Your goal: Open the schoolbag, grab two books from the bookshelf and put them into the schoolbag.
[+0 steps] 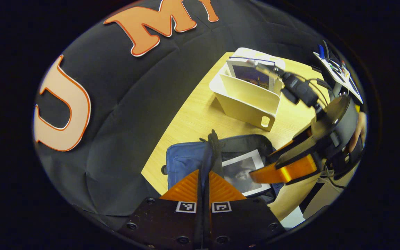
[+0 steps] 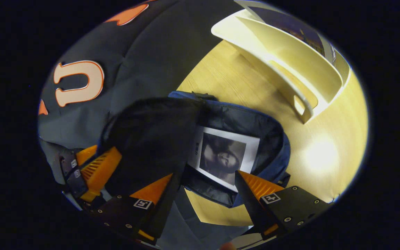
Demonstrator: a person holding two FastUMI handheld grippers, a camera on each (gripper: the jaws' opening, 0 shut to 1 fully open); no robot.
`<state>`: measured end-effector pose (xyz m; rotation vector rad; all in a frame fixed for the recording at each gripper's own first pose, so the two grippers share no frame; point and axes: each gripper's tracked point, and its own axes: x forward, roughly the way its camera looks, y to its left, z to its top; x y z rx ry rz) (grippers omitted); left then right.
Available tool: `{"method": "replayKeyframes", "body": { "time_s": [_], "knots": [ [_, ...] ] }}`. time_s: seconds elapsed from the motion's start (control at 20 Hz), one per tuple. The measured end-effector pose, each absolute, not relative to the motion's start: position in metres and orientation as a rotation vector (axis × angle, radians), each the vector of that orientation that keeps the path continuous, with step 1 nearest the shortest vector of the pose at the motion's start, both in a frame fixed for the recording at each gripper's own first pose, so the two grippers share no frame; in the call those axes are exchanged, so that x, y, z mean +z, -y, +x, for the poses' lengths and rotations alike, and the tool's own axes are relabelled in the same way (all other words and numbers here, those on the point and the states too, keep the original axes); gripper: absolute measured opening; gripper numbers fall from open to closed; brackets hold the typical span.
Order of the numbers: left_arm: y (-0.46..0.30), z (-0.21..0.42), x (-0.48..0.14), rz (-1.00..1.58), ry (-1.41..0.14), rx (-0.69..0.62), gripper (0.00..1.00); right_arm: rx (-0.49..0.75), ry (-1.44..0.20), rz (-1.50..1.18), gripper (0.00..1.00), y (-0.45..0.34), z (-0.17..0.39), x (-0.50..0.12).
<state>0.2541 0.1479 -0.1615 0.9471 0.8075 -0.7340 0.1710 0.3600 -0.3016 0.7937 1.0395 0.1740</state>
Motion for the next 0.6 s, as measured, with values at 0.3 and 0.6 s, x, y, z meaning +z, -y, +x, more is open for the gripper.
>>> {"method": "replayKeyframes", "body": {
  "time_s": [0.3, 0.6],
  "knots": [
    [-0.144, 0.254, -0.168, 0.955, -0.816, -0.745, 0.02, 0.197, -0.956, 0.561, 0.98, -0.281, 0.131, -0.264],
    [-0.141, 0.252, -0.179, 0.951, -0.835, -0.760, 0.02, 0.118, -0.901, 0.270, 0.98, -0.183, 0.110, -0.205]
  ]
}}
